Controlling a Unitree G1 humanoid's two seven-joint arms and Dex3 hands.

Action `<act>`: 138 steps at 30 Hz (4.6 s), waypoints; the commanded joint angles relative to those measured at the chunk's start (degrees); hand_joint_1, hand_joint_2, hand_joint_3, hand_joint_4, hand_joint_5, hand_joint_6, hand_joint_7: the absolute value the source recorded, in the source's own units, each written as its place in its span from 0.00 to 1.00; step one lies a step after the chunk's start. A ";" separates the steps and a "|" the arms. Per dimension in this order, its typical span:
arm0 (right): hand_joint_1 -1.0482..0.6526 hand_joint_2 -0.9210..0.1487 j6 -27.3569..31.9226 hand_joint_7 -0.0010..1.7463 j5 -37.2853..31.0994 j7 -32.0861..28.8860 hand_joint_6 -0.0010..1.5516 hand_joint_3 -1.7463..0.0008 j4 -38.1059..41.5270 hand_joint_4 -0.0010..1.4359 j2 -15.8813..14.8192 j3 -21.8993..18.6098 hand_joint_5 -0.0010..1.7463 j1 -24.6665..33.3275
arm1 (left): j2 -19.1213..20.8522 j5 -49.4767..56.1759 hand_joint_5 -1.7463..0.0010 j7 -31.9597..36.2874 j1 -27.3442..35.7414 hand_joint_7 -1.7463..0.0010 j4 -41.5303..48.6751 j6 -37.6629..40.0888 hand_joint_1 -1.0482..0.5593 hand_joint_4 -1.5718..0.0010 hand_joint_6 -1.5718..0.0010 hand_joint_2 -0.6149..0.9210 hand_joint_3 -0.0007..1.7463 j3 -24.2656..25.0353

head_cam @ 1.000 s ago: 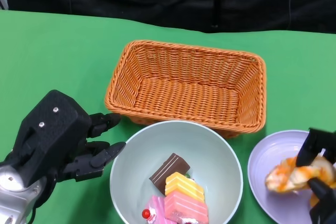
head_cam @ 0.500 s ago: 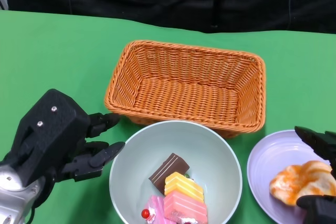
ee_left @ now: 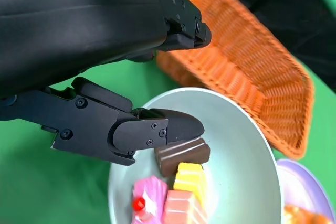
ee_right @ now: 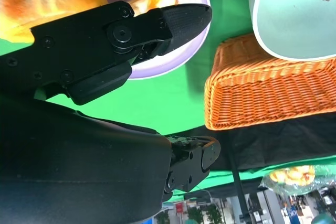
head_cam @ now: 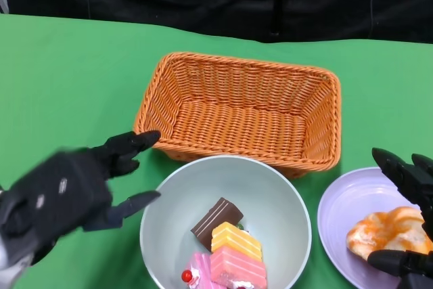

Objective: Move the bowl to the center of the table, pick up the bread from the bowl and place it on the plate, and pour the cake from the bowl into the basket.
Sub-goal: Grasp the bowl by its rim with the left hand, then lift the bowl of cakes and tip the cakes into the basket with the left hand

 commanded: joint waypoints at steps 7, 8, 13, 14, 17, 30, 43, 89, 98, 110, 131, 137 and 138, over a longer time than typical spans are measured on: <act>0.13 0.00 -1.69 0.02 1.54 -2.69 0.02 0.80 -1.47 0.03 1.23 -1.81 0.04 0.95 | 8.23 9.44 0.59 4.69 2.30 0.96 15.75 -52.18 0.33 0.95 0.76 1.00 0.13 7.15; 0.14 0.00 -1.64 0.02 1.59 -2.76 0.03 0.79 -1.60 0.03 1.42 -1.84 0.04 0.98 | 8.72 10.01 0.58 5.06 1.39 0.95 18.25 -56.78 0.33 0.94 0.75 1.00 0.12 7.34; 0.14 0.00 -1.56 0.02 1.83 -2.50 0.03 0.79 -2.27 0.03 2.18 -1.77 0.05 0.84 | 10.20 14.35 0.58 6.57 -3.30 0.94 27.04 -70.82 0.32 0.91 0.72 0.98 0.09 7.14; 0.15 0.00 -1.45 0.02 2.05 -2.34 0.03 0.78 -2.74 0.04 2.57 -1.66 0.05 0.74 | 11.19 17.24 0.61 7.33 -5.83 0.94 30.49 -76.71 0.30 0.85 0.67 0.96 0.06 6.85; 0.16 0.00 -1.05 0.02 2.36 -1.95 0.03 0.78 -3.95 0.04 3.64 -1.18 0.06 0.72 | 11.30 24.78 0.65 9.49 -11.03 0.95 37.07 -87.43 0.29 0.77 0.61 0.91 0.01 6.33; 0.18 0.00 0.62 0.04 2.32 -0.32 0.02 0.75 -8.40 0.00 5.70 -0.45 0.18 2.08 | 5.73 59.88 0.54 25.62 -20.17 0.98 39.51 -102.62 0.31 0.84 0.61 1.00 0.01 10.30; 0.20 0.00 2.40 0.07 3.13 1.60 0.01 0.75 -14.96 0.00 8.87 0.58 0.29 6.12 | 13.90 88.23 0.56 67.87 -29.83 0.98 38.88 -77.47 0.29 0.78 0.59 0.99 0.01 -20.74; 0.28 0.00 -9.20 0.47 13.02 -10.40 0.00 0.75 -14.13 0.00 15.93 1.67 0.67 9.61 | 16.74 76.85 0.00 101.45 -36.42 0.00 45.56 -66.12 0.48 0.41 0.58 0.92 0.16 -46.51; 0.28 0.00 -9.09 0.47 13.96 -10.88 0.00 0.75 -13.17 0.00 16.36 1.70 0.67 11.63 | 17.27 71.67 0.00 98.48 -34.29 0.00 43.36 -68.25 0.48 0.41 0.58 0.92 0.16 -42.83; 0.57 0.30 -10.18 0.50 20.13 -9.98 0.47 0.52 -7.79 0.47 16.77 7.22 0.71 14.47 | 8.40 40.01 0.00 66.46 -33.66 0.00 46.14 -80.65 0.46 0.31 0.50 0.59 0.82 -27.79; 0.60 0.57 -16.10 0.66 21.47 -13.84 0.49 0.23 -2.09 0.54 16.64 7.84 0.83 13.44 | -13.67 -3.96 0.00 17.41 -31.96 0.01 51.07 -61.15 0.62 0.33 0.45 0.52 1.00 -16.95; 0.60 0.55 -16.97 0.63 20.64 -14.55 0.50 0.25 -2.26 0.54 16.93 9.16 0.82 14.80 | -21.53 -8.44 0.00 10.63 -32.69 0.01 53.10 -52.54 0.59 0.31 0.44 0.53 1.00 -11.16; 0.59 0.54 -17.05 0.63 20.32 -14.74 0.50 0.26 -2.38 0.53 16.96 9.52 0.82 15.18 | -22.42 -8.60 0.00 9.94 -32.64 0.00 53.10 -51.54 0.58 0.32 0.44 0.53 1.00 -10.29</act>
